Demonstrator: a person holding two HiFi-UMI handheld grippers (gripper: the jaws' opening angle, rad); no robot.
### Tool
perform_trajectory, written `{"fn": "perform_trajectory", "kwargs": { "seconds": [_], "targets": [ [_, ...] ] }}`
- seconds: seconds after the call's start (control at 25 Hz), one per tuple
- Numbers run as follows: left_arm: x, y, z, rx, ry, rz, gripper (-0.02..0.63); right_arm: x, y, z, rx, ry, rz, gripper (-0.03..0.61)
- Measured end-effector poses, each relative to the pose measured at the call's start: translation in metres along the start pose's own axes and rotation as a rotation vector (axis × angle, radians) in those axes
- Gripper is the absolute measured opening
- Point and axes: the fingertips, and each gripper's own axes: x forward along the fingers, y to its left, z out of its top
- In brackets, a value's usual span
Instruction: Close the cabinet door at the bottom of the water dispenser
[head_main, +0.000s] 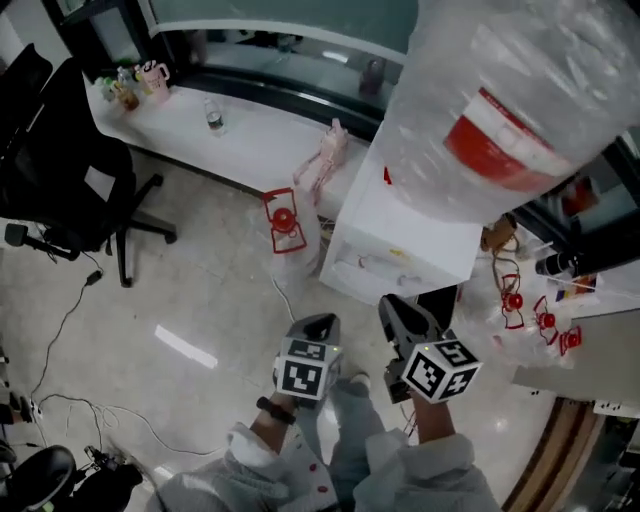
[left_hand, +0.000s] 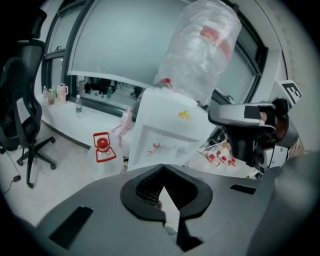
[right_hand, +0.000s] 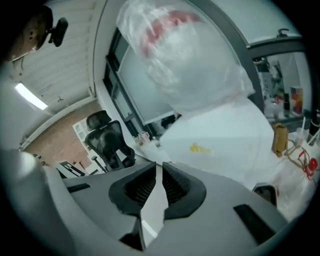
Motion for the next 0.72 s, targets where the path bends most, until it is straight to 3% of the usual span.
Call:
{"fn": "perform_trajectory", "kwargs": {
  "seconds": [0.16,0.32,0.48,0.72],
  "targets": [
    [-0.041,-0.030,0.043,0.061,-0.066,-0.035,0.011,-0.046,0.057,0.064,-0.053,-0.105,0.138,0.035],
    [-0.082,-0.056,0.093,0.143,-0.166,-0.081,0.011,-0.086,0.107,0.114,-0.174,-0.230,0.199,0.035],
    [-0.124,-0.073,0.122,0.165,-0.252,-0.135,0.011,-0.118,0.153,0.131,-0.237,-0.327,0.291,0.031],
    [-0.176,-0.084,0.134,0.181,-0.361,-0.148,0.011,-0.137,0.184,0.126,-0.333,-0.338,0.293,0.018]
  ]
}}
